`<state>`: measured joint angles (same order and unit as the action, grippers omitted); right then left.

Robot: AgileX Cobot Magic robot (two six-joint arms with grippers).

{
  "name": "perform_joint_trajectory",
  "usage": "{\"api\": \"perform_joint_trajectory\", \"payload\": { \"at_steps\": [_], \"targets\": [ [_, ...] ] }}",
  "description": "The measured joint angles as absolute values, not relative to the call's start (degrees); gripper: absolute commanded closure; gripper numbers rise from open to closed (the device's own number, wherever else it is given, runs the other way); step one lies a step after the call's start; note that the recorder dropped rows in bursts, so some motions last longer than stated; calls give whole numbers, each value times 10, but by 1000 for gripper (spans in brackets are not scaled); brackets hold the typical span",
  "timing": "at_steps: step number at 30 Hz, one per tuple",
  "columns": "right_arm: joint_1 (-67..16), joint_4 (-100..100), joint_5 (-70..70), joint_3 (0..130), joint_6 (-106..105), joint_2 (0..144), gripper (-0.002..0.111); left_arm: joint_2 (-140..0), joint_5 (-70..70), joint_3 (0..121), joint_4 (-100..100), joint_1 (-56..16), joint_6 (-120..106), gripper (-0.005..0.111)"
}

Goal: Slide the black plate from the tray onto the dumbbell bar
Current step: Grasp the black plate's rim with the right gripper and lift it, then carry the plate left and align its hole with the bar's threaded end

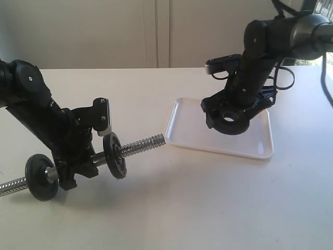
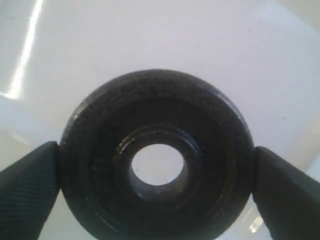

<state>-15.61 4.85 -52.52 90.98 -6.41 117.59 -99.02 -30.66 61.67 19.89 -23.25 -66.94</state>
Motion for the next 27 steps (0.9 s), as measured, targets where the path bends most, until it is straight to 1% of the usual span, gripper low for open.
{"api": "perform_joint_trajectory", "payload": {
  "at_steps": [8, 12, 17, 21, 27],
  "targets": [
    [-119, 311, -627, 909, -263, 1153, 108, -990, -309, 617, 199, -232, -669, 107],
    [-96, 412, -678, 895, -343, 1153, 108, -990, -309, 617, 199, -232, -669, 107],
    [-58, 533, -691, 846, -449, 1153, 108, -990, -309, 617, 199, -232, -669, 107],
    [-36, 600, -687, 802, -493, 1155, 108, -990, -309, 617, 199, -232, -669, 107],
    [-32, 690, -679, 740, -558, 1156, 108, -990, -310, 617, 199, -232, -669, 107]
  ]
}}
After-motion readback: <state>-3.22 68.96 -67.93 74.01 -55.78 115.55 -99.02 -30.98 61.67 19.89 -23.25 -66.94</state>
